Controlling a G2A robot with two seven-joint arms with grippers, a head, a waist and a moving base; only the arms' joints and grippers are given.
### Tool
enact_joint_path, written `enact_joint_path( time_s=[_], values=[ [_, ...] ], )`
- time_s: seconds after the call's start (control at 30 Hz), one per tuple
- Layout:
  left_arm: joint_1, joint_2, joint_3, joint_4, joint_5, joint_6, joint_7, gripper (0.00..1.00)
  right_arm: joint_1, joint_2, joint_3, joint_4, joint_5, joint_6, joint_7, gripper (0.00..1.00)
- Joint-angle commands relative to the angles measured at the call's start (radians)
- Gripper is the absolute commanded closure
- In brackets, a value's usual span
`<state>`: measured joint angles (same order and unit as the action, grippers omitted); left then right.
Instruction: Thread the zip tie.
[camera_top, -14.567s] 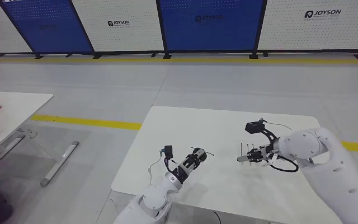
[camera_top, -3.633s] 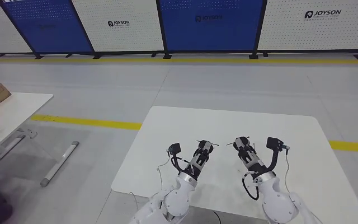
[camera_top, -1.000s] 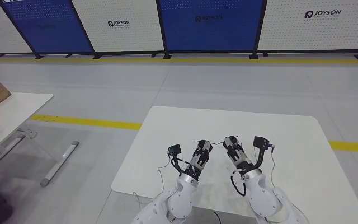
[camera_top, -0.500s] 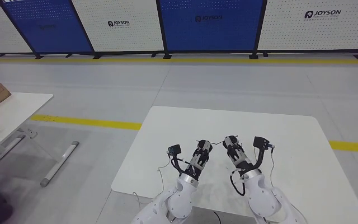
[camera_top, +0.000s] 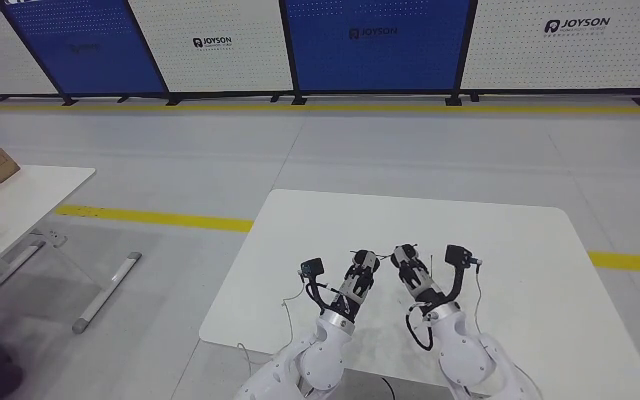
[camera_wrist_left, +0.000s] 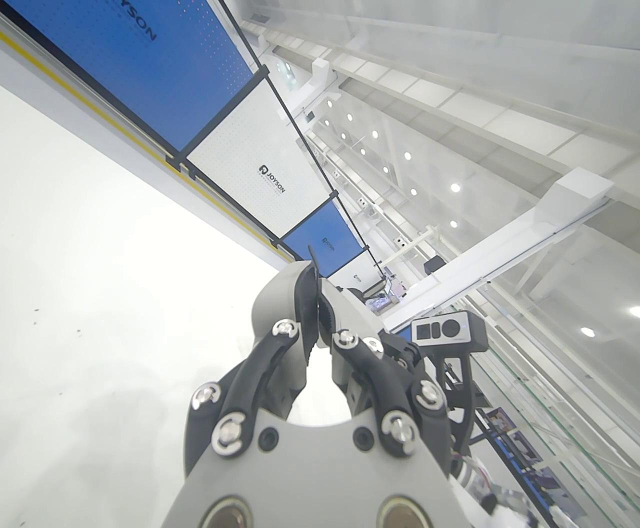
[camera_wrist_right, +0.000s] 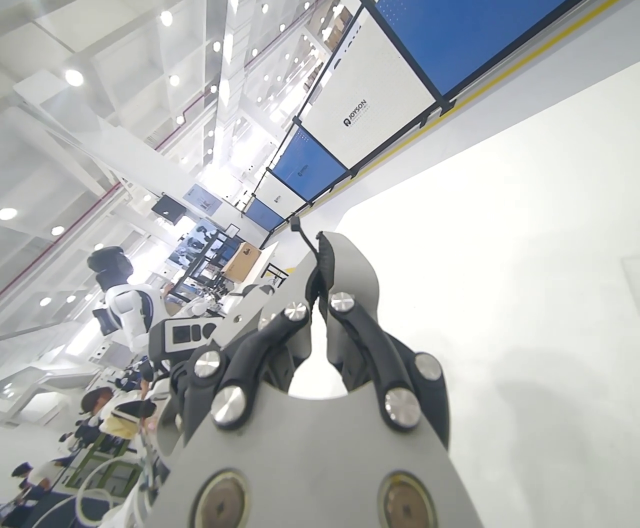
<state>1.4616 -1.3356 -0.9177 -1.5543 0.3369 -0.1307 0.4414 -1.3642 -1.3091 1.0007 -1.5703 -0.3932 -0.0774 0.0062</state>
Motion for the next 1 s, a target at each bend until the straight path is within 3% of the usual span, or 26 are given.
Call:
enact_joint_path(
  time_s=[0.0, 0.23, 0.6, 0.97],
  values=[
    [0.0, 0.0, 0.0, 0.0, 0.0, 0.0, 0.0, 1.0, -0.002, -0.002, 0.0, 0.009, -0.002, -0.011, -0.02, 1.0],
    [0.0, 0.0, 0.0, 0.0, 0.0, 0.0, 0.0, 1.0, -0.003, -0.008, 0.005, 0.033, -0.018, -0.025, -0.057, 1.0],
    [0.0, 0.0, 0.0, 0.0, 0.0, 0.0, 0.0, 1.0, -0.064, -0.006, 0.038, -0.038, -0.108, 0.013, -0.112, 1.0],
    [0.0, 0.0, 0.0, 0.0, 0.0, 0.0, 0.0, 1.0, -0.065, -0.006, 0.038, -0.04, -0.11, 0.014, -0.113, 1.0]
  ],
)
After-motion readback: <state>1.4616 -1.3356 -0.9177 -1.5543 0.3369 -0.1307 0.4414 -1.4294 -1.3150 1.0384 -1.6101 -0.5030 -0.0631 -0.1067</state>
